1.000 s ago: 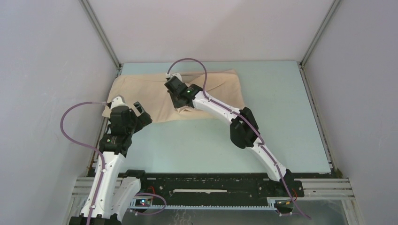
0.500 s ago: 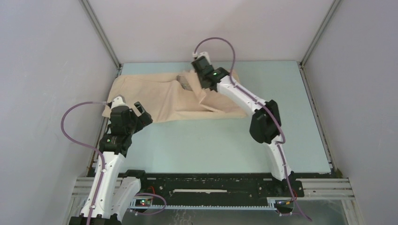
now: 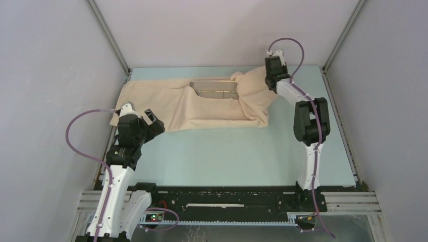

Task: Open and lay out the surgical kit
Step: Open the surgical kit at the center of the board.

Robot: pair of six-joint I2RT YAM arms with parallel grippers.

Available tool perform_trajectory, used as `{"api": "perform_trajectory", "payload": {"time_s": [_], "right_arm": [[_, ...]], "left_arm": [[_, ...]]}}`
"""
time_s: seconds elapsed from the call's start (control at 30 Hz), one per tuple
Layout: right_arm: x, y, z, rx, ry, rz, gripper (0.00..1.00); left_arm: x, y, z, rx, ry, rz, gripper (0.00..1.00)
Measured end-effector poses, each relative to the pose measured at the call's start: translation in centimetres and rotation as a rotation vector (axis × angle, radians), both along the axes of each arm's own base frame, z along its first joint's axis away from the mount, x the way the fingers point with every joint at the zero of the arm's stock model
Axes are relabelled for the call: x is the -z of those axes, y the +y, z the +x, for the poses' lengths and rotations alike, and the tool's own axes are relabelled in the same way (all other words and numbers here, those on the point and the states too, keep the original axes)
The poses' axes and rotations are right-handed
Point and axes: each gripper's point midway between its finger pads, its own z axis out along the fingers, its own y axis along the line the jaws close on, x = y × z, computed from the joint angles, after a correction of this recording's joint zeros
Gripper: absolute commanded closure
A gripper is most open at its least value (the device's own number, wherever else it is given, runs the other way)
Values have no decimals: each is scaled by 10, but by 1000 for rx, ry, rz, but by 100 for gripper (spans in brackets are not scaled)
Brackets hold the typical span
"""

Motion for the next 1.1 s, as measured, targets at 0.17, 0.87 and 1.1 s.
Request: {"api": "perform_trajectory", "payload": {"time_s": [0.17, 0.87, 1.1], "right_arm": [[-1, -71, 2, 123, -35, -49, 100], [38, -263, -92, 664, 34, 136, 100], [47, -283, -125, 776, 69, 176, 100]], "left_arm": [[-1, -1, 1, 6, -6, -4, 0], [2, -3, 2, 14, 10, -8, 0], [2, -3, 2, 14, 9, -8, 0]]}}
